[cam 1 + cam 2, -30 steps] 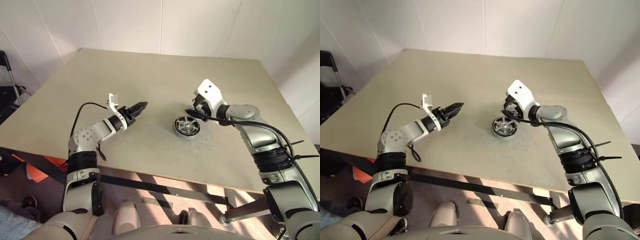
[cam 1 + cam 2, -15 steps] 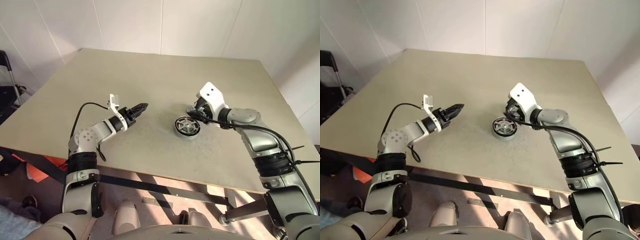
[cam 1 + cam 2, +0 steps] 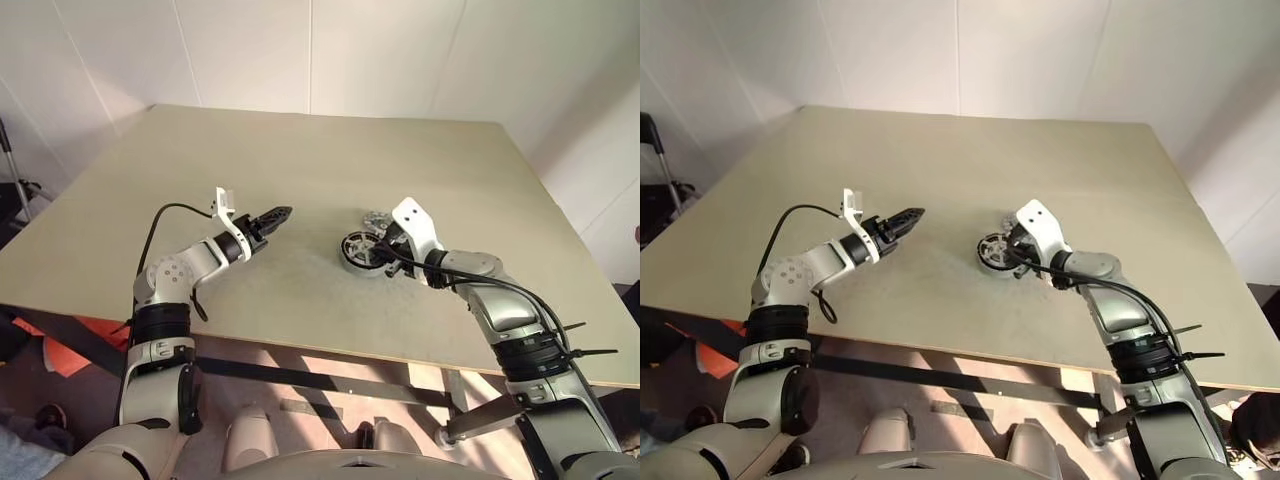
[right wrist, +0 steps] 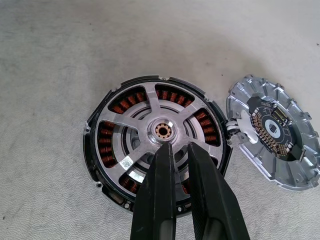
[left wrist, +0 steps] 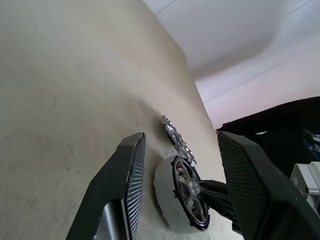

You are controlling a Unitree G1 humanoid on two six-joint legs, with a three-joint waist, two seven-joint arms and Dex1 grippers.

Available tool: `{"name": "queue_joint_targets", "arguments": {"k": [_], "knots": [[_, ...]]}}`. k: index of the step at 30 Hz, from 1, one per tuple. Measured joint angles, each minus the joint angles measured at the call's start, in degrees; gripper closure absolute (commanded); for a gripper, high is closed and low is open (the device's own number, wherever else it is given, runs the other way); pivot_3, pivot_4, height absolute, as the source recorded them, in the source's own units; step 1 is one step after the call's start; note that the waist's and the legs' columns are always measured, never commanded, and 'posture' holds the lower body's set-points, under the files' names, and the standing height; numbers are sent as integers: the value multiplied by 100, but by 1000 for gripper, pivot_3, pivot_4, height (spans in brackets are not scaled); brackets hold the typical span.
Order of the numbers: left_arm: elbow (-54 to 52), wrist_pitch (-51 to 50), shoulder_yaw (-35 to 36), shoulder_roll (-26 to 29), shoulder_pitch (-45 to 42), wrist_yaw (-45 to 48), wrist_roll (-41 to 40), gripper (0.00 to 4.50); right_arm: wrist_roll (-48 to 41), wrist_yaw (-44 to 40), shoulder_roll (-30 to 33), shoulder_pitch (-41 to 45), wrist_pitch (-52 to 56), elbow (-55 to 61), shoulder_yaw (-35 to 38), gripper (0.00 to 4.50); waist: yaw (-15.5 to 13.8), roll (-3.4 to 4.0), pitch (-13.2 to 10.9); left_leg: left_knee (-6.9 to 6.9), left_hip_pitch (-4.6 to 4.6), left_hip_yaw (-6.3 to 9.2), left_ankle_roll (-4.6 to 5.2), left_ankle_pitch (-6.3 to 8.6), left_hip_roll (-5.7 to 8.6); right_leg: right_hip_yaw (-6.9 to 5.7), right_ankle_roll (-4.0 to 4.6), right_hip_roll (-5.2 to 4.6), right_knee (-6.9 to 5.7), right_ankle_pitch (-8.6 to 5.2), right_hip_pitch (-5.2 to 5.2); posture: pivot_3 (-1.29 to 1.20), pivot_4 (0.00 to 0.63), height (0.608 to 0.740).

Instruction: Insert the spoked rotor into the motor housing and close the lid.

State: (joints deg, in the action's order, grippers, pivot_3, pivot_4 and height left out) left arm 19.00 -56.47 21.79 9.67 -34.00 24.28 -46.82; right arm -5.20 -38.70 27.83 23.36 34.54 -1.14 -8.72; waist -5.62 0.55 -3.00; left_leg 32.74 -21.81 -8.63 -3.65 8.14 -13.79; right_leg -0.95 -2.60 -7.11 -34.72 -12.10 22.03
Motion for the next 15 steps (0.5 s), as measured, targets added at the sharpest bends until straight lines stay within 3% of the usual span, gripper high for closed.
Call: {"name": "queue_joint_targets", "arguments": {"k": [15], "knots": [[71, 46, 0, 34, 2, 0, 62, 2056, -404, -366, 217, 165, 418, 1044, 28, 4050, -22, 1, -1, -37, -38, -1, -3, -2, 0, -6, 44, 3, 6, 18, 36, 0, 0, 740]]}}
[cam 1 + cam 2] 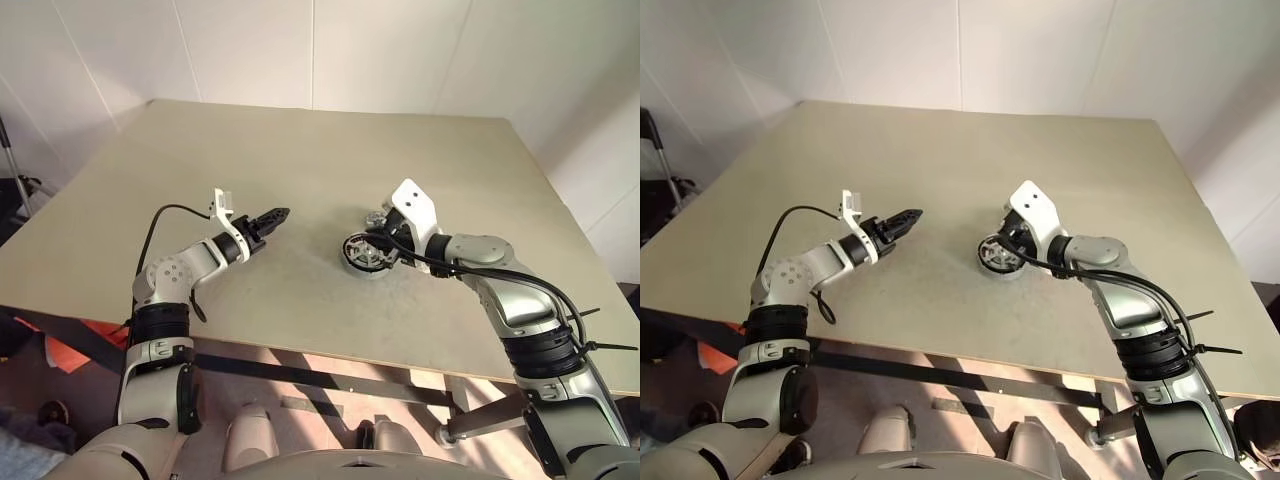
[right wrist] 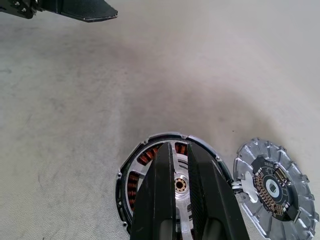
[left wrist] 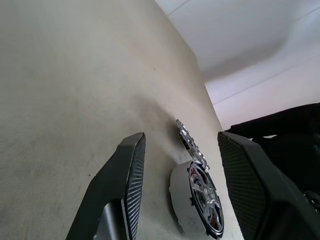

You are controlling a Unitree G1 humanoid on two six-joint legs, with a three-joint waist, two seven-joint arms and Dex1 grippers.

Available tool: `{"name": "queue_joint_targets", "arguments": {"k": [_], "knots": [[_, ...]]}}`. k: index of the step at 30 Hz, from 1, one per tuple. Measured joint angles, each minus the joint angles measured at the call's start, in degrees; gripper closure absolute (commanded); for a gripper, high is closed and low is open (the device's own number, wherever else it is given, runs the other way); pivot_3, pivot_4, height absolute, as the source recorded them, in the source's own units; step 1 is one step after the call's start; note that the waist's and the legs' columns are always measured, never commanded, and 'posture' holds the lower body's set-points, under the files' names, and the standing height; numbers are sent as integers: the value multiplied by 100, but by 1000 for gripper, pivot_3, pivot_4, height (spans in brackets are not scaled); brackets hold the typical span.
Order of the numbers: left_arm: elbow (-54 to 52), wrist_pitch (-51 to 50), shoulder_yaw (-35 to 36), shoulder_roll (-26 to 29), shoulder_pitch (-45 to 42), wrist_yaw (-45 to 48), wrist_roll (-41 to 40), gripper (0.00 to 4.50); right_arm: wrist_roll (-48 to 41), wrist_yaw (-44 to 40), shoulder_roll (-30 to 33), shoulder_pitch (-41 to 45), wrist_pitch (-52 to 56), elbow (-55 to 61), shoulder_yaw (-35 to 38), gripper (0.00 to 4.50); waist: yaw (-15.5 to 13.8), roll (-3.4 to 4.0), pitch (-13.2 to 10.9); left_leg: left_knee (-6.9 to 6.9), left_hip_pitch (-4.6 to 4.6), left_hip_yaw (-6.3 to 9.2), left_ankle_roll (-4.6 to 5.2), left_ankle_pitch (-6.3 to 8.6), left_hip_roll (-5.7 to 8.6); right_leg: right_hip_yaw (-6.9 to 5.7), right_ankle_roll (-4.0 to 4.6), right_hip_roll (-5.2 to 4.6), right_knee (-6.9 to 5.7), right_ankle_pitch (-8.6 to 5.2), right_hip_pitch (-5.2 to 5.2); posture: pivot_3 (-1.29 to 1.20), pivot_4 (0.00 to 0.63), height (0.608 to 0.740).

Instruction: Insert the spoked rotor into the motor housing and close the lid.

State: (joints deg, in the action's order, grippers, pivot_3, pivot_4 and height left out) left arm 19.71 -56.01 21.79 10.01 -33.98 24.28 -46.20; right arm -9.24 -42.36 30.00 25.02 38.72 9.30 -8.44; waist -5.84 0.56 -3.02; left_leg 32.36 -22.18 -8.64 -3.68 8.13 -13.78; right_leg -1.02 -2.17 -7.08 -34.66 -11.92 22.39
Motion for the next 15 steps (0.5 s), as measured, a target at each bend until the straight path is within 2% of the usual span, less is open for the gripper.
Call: {"name": "queue_joint_targets", "arguments": {"k": [5, 7, 12, 15], "knots": [[22, 0, 22, 15, 12, -9, 11, 2056, 140, 183, -361, -176, -390, -883, -238, 4050, 10, 0, 5, 4, 21, -5, 0, 0, 5, 5, -1, -5, -2, -1, -14, 0, 0, 740], [4, -2, 11, -6, 1, -9, 0, 2056, 168, 275, -433, -88, -408, -996, -265, 4050, 24, -13, 12, 5, 48, -3, -1, 0, 3, 5, -42, -2, -2, -26, -37, 0, 0, 740], [-31, -13, 25, -8, 41, -16, -7, 2056, 52, 184, -258, -38, -190, -714, -123, 4050, 9, -10, 6, 5, 28, -2, -4, -2, 4, 8, -44, -3, -2, -26, -24, 0, 0, 740], [-30, -13, 9, -63, 82, -20, -4, 2056, -22, 14, -31, 133, -216, -317, -9, 4050, 8, -9, 6, 5, 23, -1, -6, -4, 3, 7, -10, -1, -5, -5, -19, 0, 0, 740]]}}
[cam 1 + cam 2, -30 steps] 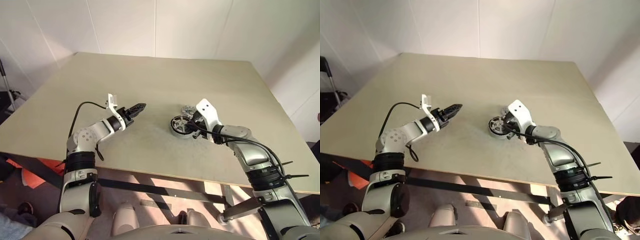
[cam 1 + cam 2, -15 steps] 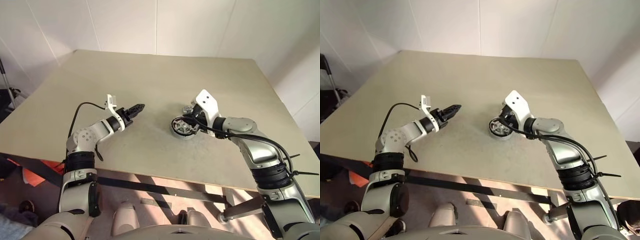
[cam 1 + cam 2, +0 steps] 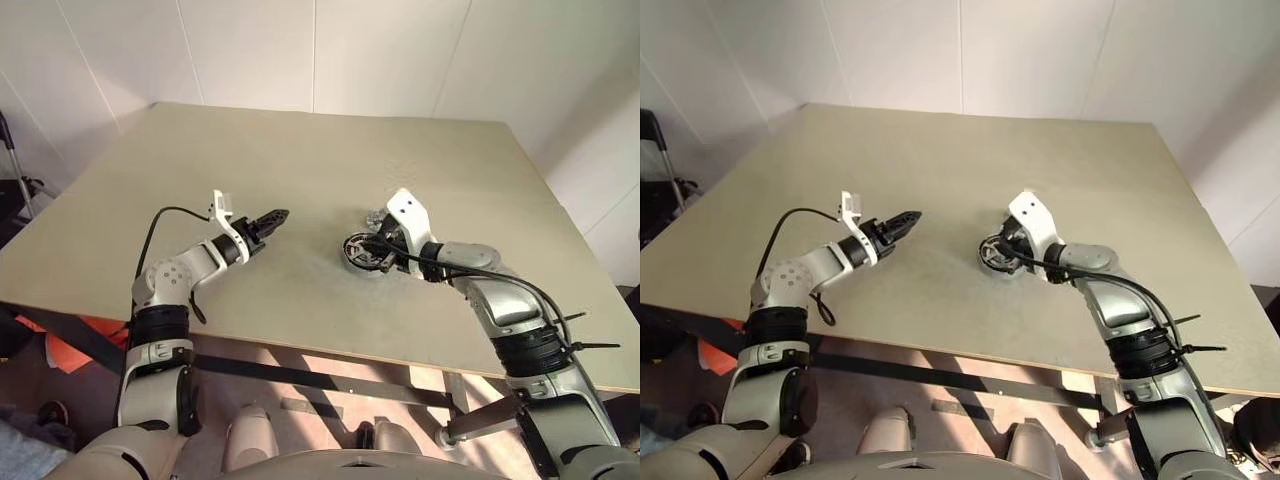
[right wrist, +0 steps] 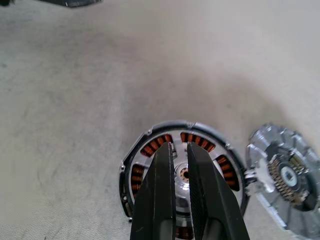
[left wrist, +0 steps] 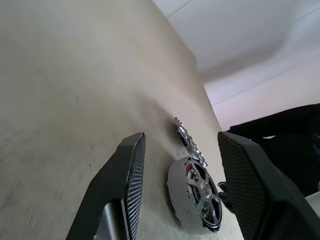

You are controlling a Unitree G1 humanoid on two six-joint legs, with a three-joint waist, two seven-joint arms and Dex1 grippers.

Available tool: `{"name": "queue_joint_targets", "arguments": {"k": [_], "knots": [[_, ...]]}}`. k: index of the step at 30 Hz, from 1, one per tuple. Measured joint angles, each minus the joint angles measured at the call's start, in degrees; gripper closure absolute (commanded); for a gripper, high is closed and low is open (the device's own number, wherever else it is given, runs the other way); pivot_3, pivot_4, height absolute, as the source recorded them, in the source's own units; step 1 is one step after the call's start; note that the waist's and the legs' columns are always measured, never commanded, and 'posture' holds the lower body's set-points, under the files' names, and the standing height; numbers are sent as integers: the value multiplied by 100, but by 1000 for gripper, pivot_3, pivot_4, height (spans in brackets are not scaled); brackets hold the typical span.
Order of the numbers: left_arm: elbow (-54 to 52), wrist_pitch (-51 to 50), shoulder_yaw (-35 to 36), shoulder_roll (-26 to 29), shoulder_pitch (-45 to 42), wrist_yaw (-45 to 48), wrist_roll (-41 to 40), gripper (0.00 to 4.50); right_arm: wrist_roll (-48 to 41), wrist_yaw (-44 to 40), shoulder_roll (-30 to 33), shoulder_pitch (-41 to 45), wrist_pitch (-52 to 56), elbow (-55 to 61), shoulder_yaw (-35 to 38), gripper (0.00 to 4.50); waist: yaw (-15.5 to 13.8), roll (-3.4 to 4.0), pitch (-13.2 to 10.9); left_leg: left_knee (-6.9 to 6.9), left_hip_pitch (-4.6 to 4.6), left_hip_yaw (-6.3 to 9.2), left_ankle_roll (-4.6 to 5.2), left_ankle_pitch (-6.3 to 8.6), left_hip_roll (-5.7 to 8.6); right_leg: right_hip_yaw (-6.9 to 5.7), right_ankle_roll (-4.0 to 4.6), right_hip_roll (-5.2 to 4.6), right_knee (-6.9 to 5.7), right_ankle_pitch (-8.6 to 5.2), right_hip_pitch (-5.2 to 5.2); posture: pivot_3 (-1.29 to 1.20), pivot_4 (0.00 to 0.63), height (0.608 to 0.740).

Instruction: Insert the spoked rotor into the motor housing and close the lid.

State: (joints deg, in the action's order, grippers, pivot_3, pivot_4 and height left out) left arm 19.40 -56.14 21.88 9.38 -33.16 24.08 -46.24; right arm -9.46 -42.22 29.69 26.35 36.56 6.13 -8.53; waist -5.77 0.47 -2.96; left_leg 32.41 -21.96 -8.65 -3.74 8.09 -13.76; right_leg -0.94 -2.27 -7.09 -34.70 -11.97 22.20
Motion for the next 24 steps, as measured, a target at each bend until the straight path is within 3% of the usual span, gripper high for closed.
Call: {"name": "queue_joint_targets", "arguments": {"k": [6, 9, 15, 24], "knots": [[0, 18, -22, -18, -2, 3, 12, 2056, 347, -616, 950, 56, -920, 312, -243, 4050, -40, -1, 0, -10, -25, 0, -1, 1, 0, -5, -2, 1, 15, -4, 10, 0, 0, 740], [-4, 75, -86, 44, -3, 20, 46, 2056, 677, -1249, 1515, -40, -1643, 36, -621, 3448, -44, 1, -1, -9, -26, -2, 11, 9, 1, -5, -2, -1, 17, -6, 12, 0, 0, 740], [-44, 135, -98, 85, 21, 42, 54, 2056, 1013, -2022, 1808, 171, -2711, -275, -891, 1368, 22, 0, -2, 8, -21, -3, 12, 8, -2, -1, -1, 0, 0, -5, 13, 0, 0, 740], [-238, 191, -40, 64, 259, -13, 27, 2056, 1217, -2550, 1568, 262, -3293, -640, -1266, 1368, 16, 0, -2, 24, -25, -2, 21, 14, -3, -2, 3, -1, -3, -3, 9, 0, 0, 740]]}}
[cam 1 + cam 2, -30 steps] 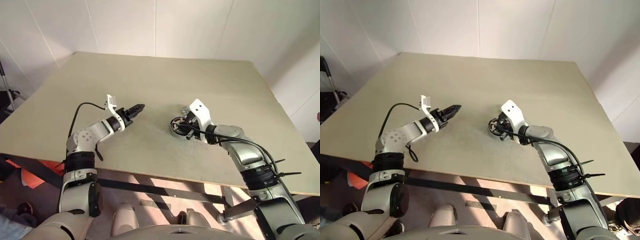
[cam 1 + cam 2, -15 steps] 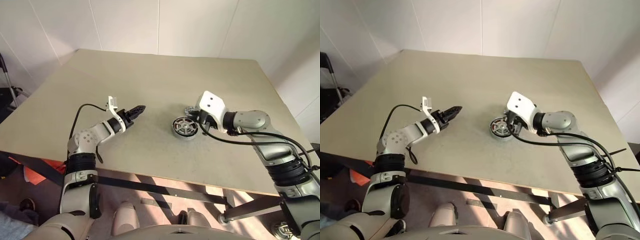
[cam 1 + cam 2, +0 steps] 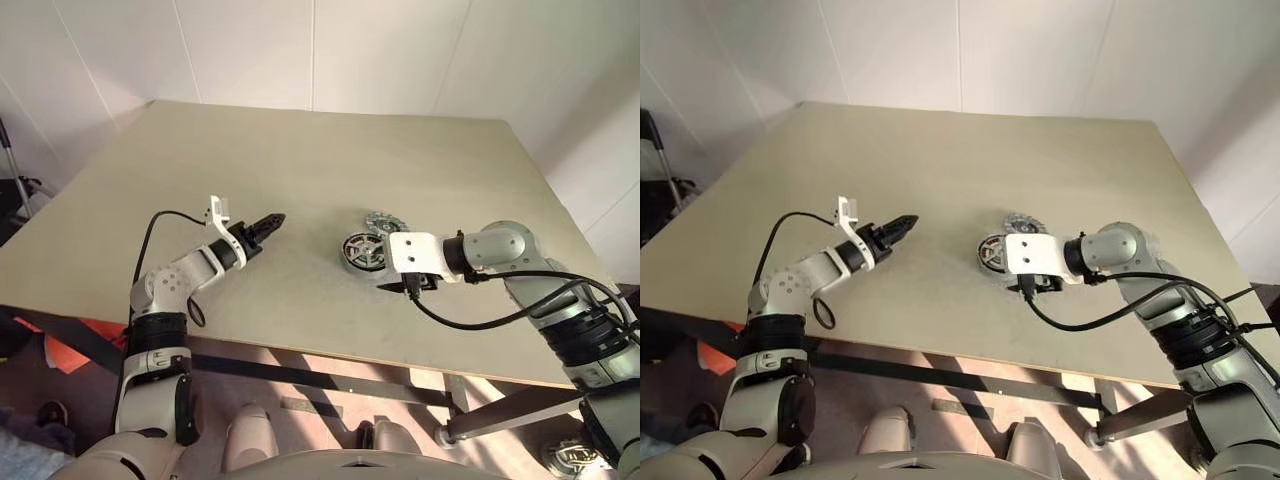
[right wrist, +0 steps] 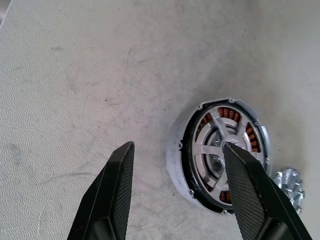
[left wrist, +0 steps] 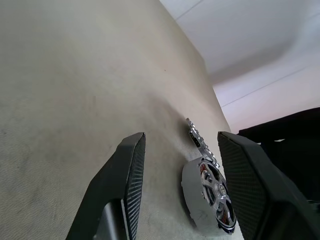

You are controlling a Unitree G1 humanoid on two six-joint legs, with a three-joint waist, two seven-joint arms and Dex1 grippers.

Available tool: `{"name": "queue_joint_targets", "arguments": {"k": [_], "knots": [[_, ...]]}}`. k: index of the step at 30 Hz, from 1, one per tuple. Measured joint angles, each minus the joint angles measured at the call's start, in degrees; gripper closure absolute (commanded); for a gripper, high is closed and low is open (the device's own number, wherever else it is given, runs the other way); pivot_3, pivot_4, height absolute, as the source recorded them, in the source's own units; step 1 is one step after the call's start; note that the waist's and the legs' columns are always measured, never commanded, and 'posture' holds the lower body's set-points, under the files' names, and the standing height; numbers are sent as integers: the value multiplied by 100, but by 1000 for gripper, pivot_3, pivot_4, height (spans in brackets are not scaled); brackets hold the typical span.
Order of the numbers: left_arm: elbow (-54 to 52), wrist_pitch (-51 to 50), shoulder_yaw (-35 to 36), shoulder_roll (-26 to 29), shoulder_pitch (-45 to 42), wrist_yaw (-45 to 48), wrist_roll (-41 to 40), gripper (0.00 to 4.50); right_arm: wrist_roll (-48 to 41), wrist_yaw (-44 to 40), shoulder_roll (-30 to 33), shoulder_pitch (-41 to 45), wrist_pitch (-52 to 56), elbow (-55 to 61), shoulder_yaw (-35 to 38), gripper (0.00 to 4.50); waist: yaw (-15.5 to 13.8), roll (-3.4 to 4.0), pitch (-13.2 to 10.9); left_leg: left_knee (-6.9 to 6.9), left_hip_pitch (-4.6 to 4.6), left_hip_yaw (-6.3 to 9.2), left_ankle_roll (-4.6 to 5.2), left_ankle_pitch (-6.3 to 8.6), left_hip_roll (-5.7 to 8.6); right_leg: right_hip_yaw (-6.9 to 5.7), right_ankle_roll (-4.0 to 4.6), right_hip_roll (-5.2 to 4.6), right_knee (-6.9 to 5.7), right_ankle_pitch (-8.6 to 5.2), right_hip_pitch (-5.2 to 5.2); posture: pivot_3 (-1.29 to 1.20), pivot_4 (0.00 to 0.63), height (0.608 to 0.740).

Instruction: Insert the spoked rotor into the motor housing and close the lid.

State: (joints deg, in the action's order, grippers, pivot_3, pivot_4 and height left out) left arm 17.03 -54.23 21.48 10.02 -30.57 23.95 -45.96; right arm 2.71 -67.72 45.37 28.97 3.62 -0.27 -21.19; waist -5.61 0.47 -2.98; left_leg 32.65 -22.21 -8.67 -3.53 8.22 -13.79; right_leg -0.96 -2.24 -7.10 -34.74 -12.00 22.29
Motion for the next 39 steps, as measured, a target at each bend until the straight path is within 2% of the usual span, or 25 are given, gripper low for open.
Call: {"name": "queue_joint_targets", "arguments": {"k": [10, 32, 34, 37, 39], "knots": [[-103, 4, 60, -143, 106, -169, -37, 2056, 366, 33, -430, 293, -340, -934, -149, 1368, 6, 0, 0, 8, -2, 0, 6, 4, 0, 0, 3, 0, -2, 2, 0, 0, 0, 740], [-128, 3, 59, -169, 145, -235, -39, 2056, 545, 66, -420, 351, -569, -1366, -131, 1368, 7, -1, 1, 14, 5, 0, 8, 5, -1, 0, 4, -1, -2, 2, -8, 0, 0, 740], [-127, 3, 57, -167, 145, -235, -34, 2056, 585, 77, -424, 353, -588, -1380, -131, 1747, 6, -2, 1, 14, 6, 0, 8, 5, -1, 0, 4, -1, -2, 2, -9, 0, 0, 740], [-126, 3, 57, -161, 145, -236, -31, 2056, 627, 114, -437, 379, -586, -1404, -131, 2616, 6, -2, 1, 14, 7, 1, 8, 5, -1, 0, 4, -1, -2, 2, -10, 0, 0, 740], [-124, 3, 58, -154, 145, -238, -28, 2056, 646, 157, -479, 435, -572, -1456, -118, 3359, 8, -3, 1, 14, 8, 1, 8, 5, -1, 0, 4, -1, -2, 2, -10, 0, 0, 740]]}}
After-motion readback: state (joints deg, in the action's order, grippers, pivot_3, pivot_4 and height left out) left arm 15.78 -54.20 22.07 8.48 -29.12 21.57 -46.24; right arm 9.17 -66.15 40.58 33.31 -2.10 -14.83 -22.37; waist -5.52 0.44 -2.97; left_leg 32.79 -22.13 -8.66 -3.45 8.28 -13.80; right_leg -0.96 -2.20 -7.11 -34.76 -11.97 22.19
